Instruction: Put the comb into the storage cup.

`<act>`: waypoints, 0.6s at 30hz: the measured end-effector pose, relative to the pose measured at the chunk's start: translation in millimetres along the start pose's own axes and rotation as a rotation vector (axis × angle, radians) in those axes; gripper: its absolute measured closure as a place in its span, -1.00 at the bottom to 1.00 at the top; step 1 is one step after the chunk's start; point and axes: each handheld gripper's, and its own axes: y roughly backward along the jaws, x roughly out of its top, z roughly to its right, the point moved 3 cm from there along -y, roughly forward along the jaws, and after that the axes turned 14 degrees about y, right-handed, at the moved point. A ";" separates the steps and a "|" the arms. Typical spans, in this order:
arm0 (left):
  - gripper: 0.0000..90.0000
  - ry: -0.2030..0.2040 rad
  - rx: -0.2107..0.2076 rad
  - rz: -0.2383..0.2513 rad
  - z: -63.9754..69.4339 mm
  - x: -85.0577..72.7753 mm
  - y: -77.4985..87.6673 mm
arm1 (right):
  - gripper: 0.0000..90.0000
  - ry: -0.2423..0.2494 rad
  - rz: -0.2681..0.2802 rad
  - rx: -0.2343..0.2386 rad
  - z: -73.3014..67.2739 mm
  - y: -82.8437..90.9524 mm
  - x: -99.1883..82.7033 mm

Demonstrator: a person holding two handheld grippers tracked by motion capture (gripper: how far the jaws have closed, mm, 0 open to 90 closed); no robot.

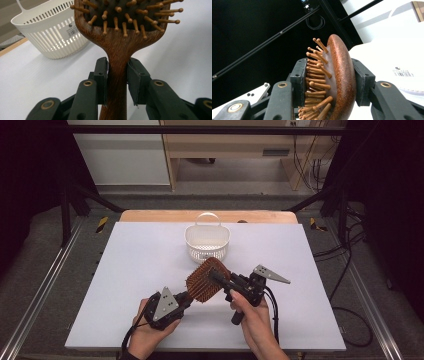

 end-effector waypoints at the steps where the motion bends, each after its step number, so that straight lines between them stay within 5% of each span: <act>1: 0.56 0.001 -0.003 -0.001 0.3 0.0 -0.1 | 0.19 0.000 0.000 -0.001 0.0 0.2 0.0; 18: 0.45 0.037 -0.017 0.024 0.9 -0.4 -1.5 | 0.20 -0.007 0.007 -0.017 -1.0 2.5 2.5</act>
